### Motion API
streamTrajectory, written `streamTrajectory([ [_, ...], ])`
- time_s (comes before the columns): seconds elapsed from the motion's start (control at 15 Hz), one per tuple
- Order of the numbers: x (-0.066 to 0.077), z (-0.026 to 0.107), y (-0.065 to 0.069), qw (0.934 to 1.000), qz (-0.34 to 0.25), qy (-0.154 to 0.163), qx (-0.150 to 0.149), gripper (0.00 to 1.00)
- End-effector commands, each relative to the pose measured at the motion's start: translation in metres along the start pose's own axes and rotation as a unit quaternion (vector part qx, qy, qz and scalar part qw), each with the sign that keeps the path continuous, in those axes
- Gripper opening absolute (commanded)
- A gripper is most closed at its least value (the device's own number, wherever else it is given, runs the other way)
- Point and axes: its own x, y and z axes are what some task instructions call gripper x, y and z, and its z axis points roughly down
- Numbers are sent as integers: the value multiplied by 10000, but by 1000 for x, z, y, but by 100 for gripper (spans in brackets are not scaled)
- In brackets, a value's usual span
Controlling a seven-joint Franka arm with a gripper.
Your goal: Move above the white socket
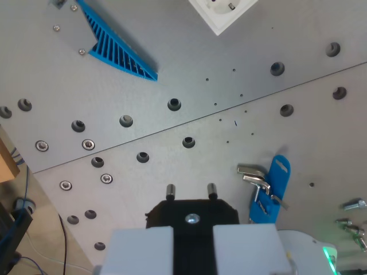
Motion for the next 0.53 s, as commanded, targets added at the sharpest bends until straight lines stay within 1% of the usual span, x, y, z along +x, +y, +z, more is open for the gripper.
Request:
streamTrajectory([
  [0.07,0,0,0,10000,8,0,0,0],
  [0.53,0,2,0,10000,-73,-5,0,0],
])
